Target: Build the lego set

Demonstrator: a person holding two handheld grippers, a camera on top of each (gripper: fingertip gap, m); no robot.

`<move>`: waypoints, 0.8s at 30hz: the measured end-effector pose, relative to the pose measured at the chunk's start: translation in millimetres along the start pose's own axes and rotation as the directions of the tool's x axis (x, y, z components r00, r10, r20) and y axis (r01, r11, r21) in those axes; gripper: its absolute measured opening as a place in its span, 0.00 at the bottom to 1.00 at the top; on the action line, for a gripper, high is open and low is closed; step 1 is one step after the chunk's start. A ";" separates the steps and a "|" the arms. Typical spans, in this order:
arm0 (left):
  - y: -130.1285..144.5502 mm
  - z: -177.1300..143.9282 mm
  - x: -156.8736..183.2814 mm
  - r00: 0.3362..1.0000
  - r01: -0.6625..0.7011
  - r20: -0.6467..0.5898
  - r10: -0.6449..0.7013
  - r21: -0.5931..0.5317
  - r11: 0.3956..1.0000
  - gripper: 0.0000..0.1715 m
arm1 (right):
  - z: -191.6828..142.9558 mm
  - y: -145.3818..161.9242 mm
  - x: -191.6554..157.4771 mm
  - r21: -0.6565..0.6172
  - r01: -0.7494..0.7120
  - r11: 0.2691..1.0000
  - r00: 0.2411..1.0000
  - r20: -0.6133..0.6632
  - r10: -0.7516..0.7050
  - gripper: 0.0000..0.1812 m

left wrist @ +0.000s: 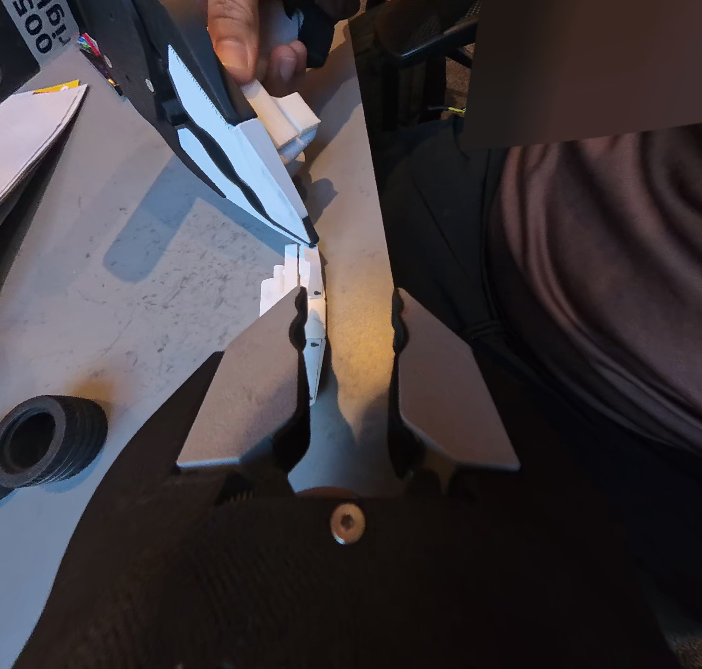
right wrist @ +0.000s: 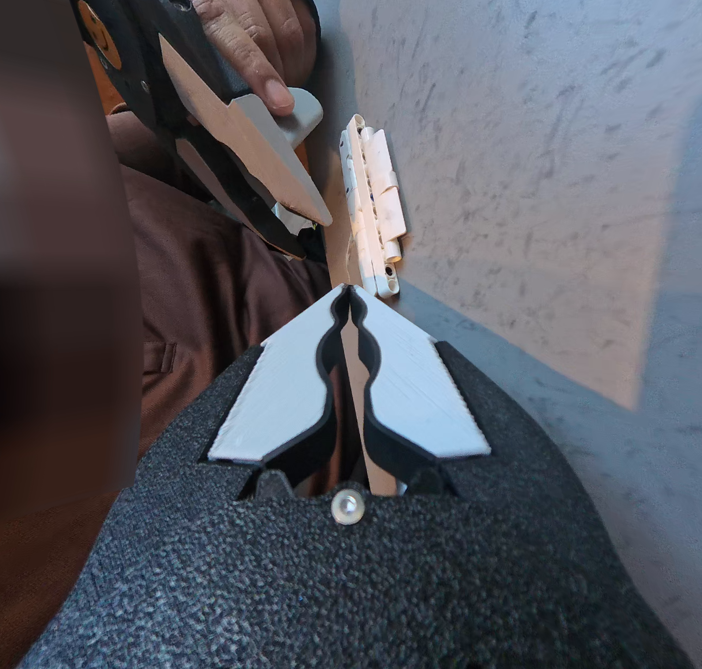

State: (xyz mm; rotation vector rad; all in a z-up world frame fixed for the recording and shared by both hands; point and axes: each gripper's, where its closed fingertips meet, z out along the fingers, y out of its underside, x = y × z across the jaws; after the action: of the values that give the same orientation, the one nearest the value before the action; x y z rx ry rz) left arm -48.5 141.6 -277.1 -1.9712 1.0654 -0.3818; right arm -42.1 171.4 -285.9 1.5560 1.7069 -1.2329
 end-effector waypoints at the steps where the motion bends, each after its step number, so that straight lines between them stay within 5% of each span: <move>1: -0.1 0.1 0.1 1.000 0.000 -0.002 0.000 0.000 1.000 0.24 | -0.3 -0.1 0.2 0.001 -0.001 1.000 1.000 0.000 0.001 0.00; 24: -0.9 5.8 6.9 0.999 -0.026 -0.028 0.026 -0.019 0.999 0.24 | -0.8 0.8 3.6 0.010 -0.014 1.000 1.000 -0.010 0.014 0.00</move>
State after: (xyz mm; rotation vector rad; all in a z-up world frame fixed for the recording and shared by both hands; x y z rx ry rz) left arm -40.5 139.5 -280.7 -1.9720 1.1154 -0.3875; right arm -41.9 173.8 -288.8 1.5801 1.6955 -1.2300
